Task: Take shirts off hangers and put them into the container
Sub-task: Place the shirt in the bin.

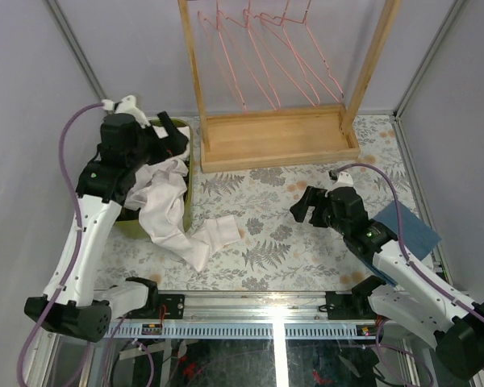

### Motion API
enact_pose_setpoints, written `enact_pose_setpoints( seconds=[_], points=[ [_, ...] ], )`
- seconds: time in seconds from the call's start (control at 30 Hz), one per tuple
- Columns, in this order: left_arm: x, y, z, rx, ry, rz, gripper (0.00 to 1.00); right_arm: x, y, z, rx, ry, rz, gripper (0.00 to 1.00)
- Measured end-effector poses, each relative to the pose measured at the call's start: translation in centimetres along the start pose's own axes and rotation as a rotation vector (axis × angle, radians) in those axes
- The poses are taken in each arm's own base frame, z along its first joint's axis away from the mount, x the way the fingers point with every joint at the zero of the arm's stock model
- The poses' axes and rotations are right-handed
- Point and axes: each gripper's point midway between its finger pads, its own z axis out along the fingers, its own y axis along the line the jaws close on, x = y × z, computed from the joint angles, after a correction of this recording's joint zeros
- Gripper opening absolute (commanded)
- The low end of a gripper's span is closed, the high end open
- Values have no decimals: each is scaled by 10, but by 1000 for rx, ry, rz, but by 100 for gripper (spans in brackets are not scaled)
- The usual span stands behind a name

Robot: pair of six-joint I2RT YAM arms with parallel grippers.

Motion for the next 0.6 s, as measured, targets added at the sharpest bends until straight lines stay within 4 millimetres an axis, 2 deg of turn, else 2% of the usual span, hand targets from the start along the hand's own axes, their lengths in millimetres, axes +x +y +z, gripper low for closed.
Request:
enact_pose_setpoints(
  seconds=[0.07, 0.1, 0.17, 0.27, 0.33, 0.4, 0.47, 0.6],
  points=[
    [20, -32, -4, 98, 47, 50, 91, 1, 0, 0, -2, 4, 5, 90],
    [37, -50, -5, 158, 85, 86, 90, 0, 0, 0, -1, 2, 10, 91],
    [86, -75, -6, 241, 191, 160, 89, -1, -1, -1, 12, -9, 18, 91],
    [169, -91, -4, 291, 384, 275, 89, -9, -4, -6, 26, -50, 30, 92],
    [216, -88, -1, 278, 493, 341, 89, -17, -4, -12, 32, -91, 39, 92],
    [256, -77, 2, 245, 585, 386, 88, -25, -5, -18, 37, -132, 46, 92],
    [284, -62, 7, 200, 648, 406, 86, -30, -6, -23, 41, -162, 53, 92],
    [323, -32, 25, 59, 735, 432, 82, -29, -12, -25, 60, -175, 55, 92]
  ],
)
